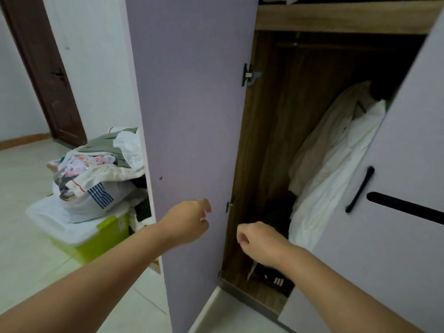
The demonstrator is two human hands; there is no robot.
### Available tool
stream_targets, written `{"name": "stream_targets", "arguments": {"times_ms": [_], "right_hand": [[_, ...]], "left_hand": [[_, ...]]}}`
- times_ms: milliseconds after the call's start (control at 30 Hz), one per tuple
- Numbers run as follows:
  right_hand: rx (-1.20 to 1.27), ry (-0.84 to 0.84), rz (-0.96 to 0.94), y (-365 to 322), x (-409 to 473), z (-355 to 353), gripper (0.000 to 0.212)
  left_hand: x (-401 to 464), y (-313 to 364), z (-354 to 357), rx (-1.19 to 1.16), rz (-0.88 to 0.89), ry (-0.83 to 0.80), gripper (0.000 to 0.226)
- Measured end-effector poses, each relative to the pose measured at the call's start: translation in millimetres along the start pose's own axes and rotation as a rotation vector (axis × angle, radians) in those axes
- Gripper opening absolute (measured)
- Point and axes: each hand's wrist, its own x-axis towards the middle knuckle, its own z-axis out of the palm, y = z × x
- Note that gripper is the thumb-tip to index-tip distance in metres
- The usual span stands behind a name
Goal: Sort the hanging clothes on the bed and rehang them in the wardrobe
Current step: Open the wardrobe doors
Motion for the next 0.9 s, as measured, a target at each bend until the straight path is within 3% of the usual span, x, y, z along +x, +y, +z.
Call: {"name": "stream_targets", "arguments": {"times_ms": [333,600,800,900], "right_hand": [[-0.119,0.169,0.320,127,-45,-58,0.023],[-0.019,0.399,0.508,224,-39,-98,0.033],[0.048,0.455,0.480,273,-19,-107,0.063],[0.220,0.505,0.368,287,-7,-104,0.079]], "left_hand": [[63,101,38,-0.026,0.188,-0.156,0.039],[122,176,75,-0.093,0.265,-0.168,0.043],[163,211,100,-0.116,0.251,-0.144,0.044],[176,218,111,-0.110,0.249,-0.138,0.045]]}}
